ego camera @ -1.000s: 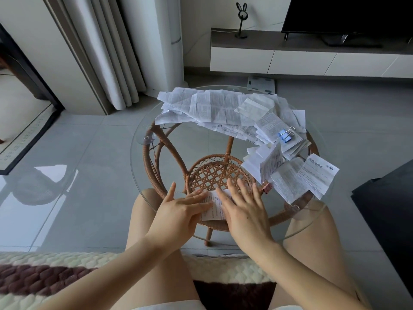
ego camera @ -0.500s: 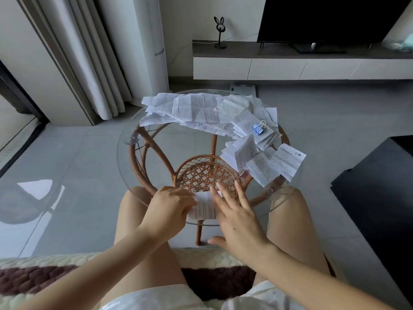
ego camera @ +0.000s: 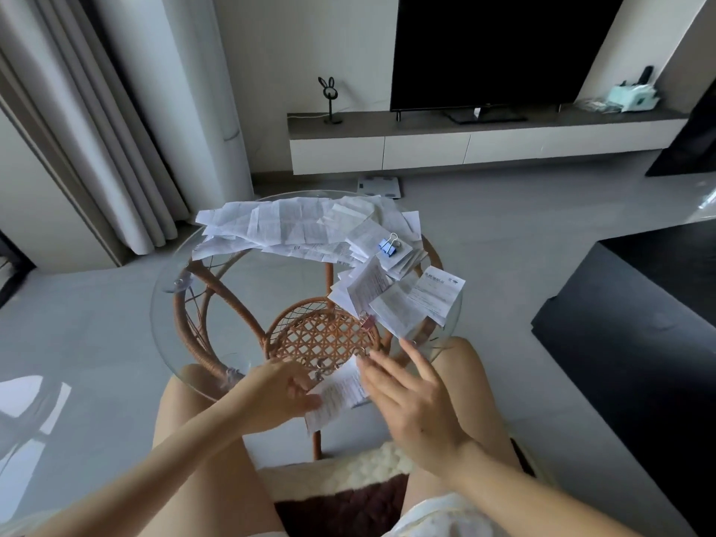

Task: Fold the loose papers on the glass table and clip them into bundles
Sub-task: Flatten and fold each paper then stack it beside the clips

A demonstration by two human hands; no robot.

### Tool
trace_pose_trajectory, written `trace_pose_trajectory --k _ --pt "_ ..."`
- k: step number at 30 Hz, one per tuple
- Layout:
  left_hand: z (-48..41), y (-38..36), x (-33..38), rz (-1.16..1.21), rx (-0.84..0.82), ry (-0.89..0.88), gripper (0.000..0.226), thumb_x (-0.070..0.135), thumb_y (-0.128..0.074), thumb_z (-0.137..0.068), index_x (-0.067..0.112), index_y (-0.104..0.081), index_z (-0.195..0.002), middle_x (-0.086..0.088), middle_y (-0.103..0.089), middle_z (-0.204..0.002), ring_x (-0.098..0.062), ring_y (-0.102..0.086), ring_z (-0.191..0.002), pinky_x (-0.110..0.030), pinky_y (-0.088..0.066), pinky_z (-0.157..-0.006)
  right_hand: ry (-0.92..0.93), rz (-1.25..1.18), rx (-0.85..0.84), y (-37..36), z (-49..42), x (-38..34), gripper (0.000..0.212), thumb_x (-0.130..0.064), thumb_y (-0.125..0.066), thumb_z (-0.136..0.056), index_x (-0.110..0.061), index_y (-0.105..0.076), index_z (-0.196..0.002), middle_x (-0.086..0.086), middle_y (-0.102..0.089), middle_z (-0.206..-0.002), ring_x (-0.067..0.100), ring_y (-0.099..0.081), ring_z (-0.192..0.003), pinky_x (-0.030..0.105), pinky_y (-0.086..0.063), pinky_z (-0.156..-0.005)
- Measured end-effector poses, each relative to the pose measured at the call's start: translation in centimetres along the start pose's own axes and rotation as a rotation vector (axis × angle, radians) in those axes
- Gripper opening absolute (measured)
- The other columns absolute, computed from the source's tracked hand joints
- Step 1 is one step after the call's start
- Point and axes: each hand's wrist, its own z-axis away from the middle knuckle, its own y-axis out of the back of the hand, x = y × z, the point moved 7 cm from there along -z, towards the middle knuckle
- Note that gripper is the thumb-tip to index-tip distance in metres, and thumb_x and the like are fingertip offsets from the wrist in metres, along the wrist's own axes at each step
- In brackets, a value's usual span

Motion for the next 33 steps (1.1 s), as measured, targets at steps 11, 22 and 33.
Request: trace_pose_trajectory --k 11,22,33 --pt "-4.1 2.6 5.6 0.844 0.231 0.118 0.012 0.002 -0.062 -0.089 0.011 -0.068 -0.082 0.005 -0.065 -0.057 -0.008 -0.058 -0.051 -0.024 -0.051 -0.056 -0.274 0.042 0.135 3.9 -0.8 11.9 0.026 -0.008 -0.051 -0.09 -0.015 -0.076 -0.092 -0.001 -0.072 -0.104 0.02 -0.068 -0.089 0.037 -0.043 -0.089" --pt "-11.3 7.4 2.6 0.649 0.53 0.25 0.011 0.003 -0.059 -0.09 0.01 -0.067 -0.09 -0.003 -0.068 -0.077 -0.021 -0.066 -0.07 -0.038 -0.059 -0.068 -0.57 -0.188 0.04 -0.6 -3.4 16.2 0.016 -0.023 -0.06 -0.079 -0.016 -0.074 -0.078 -0.007 -0.072 -0.078 0.015 -0.065 -0.071 0.021 -0.038 -0.071" --pt "-14.5 6.7 0.1 0.386 0.564 0.259 0.013 0.004 -0.056 -0.088 0.007 -0.068 -0.088 0.0 -0.063 -0.082 -0.015 -0.058 -0.073 -0.024 -0.051 -0.063 -0.504 -0.077 -0.44 -8.7 -6.1 9.3 0.034 -0.05 -0.085 -0.053 -0.022 -0.068 -0.061 -0.002 -0.06 -0.077 0.017 -0.056 -0.076 0.032 -0.051 -0.067"
